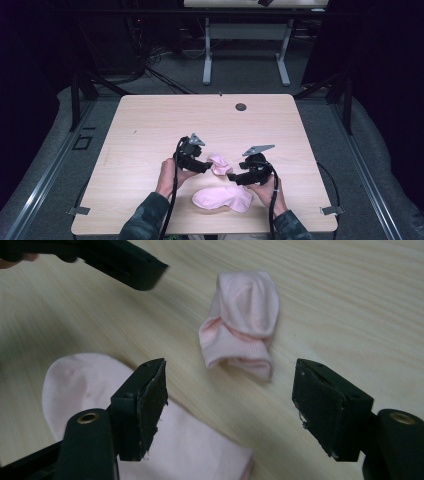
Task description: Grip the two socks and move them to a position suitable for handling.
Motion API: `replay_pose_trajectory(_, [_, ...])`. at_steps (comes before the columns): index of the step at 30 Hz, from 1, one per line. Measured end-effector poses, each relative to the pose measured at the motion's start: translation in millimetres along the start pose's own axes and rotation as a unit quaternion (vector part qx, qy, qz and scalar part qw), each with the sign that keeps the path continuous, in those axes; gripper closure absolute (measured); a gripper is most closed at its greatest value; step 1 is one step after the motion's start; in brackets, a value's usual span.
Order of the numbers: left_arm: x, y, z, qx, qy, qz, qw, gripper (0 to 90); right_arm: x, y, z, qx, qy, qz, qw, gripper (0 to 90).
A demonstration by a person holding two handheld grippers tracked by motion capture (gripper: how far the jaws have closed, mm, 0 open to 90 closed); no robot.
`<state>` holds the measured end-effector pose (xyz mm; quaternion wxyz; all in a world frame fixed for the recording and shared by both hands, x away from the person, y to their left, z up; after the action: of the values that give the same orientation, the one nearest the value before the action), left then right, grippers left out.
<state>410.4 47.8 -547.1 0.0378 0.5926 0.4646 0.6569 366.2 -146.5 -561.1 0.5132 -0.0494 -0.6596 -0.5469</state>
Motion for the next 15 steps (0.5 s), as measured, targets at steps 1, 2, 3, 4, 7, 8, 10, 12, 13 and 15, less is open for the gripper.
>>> replay_pose_trajectory(1, [-4.3, 4.1, 0.9, -0.004, -0.005, 0.005, 1.0, 37.4, -4.5, 3.0, 1.4, 0.003, 0.002, -0.001, 1.0, 31.0])
replay_pose_trajectory(2, [-9.0, 7.8, 1.6, -0.009, -0.004, 0.007, 0.9999, 38.9, -8.4, 5.4, 2.8, 0.003, 0.0, 0.005, 1.0, 32.5])
replay_pose_trajectory(3, [-14.7, 11.7, 3.0, -0.014, 0.0, 0.017, 0.9998, 39.8, -13.0, 7.7, 4.4, 0.004, -0.003, 0.005, 1.0, 34.1])
replay_pose_trajectory(4, [-18.4, 13.7, 3.7, -0.014, -0.007, 0.022, 0.9996, 41.4, -18.5, 9.4, 6.0, 0.008, -0.004, 0.008, 0.9999, 35.6])
replay_pose_trajectory(7, [-33.4, 17.1, 5.5, -0.026, -0.01, 0.051, 0.9983, 44.7, -30.2, 10.8, 8.2, 0.004, -0.004, 0.016, 0.9999, 39.7])
replay_pose_trajectory(8, [-40.0, 16.3, 5.5, -0.032, -0.009, 0.066, 0.9973, 45.8, -34.0, 10.7, 8.1, 0.004, -0.007, 0.024, 0.9997, 41.2])
replay_pose_trajectory(10, [-47.8, 14.1, 5.5, -0.032, -0.017, 0.081, 0.9961, 50.0, -42.4, 11.0, 8.3, 0.003, -0.01, 0.031, 0.9995, 45.7])
replay_pose_trajectory(12, [-53.1, 12.4, 6.8, -0.032, -0.016, 0.085, 0.9957, 54.3, -47.0, 11.0, 7.3, 0.011, -0.017, 0.042, 0.9989, 51.9])
replay_pose_trajectory(13, [-54.4, 12.1, 7.1, -0.03, -0.02, 0.084, 0.9958, 57.3, -49.9, 10.8, 7.3, 0.011, -0.017, 0.043, 0.9989, 53.9])
replay_pose_trajectory(15, [-56.0, 11.7, 8.2, -0.031, -0.021, 0.084, 0.9958, 64.5, -53.6, 10.4, 6.5, 0.018, -0.023, 0.046, 0.9985, 59.2])
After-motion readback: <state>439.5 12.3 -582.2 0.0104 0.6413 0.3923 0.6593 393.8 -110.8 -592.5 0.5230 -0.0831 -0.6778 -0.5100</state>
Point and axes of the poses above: each handheld gripper's, and its own axes: x roughly backward along the jaws, y roughly out of its top, z roughly to its left, the point moved 4 cm from there along -x, roughly forward along the jaws, and after that the axes turned 7 degrees about -y, right-handed, at the moved point
